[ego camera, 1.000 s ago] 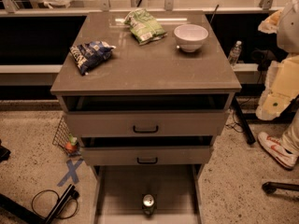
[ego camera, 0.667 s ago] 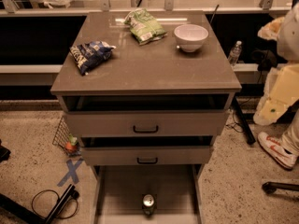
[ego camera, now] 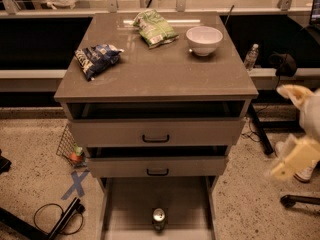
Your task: Pick green can from bottom drawer and place on counter
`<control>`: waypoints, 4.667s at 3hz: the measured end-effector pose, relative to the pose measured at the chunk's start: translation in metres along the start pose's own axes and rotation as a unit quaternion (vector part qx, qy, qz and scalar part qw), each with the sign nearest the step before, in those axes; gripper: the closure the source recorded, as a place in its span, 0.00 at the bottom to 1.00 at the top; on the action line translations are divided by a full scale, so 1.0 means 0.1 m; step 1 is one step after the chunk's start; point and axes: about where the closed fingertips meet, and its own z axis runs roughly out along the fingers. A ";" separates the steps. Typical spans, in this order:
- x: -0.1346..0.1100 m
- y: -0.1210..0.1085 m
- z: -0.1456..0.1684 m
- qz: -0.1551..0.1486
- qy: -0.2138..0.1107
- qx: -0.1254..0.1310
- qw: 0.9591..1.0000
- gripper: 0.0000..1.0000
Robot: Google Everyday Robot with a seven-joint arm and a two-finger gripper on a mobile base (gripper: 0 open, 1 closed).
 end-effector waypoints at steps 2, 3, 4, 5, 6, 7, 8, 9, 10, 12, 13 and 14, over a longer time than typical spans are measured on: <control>0.64 0.59 0.54 0.076 -0.128 0.040 0.988 0.00; 0.72 0.64 0.41 0.073 -0.145 0.063 0.985 0.00; 0.70 0.63 0.43 0.067 -0.141 0.060 0.986 0.00; 0.73 0.65 0.68 0.076 -0.149 0.041 0.985 0.00; 0.78 0.77 1.18 0.090 -0.173 0.018 0.981 0.00; 0.92 0.93 2.11 0.088 -0.232 0.009 0.969 0.00; 1.00 1.05 2.73 0.083 -0.271 -0.011 0.959 0.00; 1.08 1.26 3.01 0.111 -0.292 -0.034 0.949 0.00; 1.08 1.25 3.00 0.112 -0.291 -0.034 0.950 0.00; 1.17 1.25 3.62 0.116 -0.348 -0.047 0.929 0.00; 1.34 1.22 4.21 0.105 -0.385 -0.046 0.916 0.00; 1.53 1.38 4.91 0.113 -0.389 -0.060 0.912 0.00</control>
Offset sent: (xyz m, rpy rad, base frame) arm -0.0869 -0.0119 -0.1504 0.4429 -0.2085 -0.0831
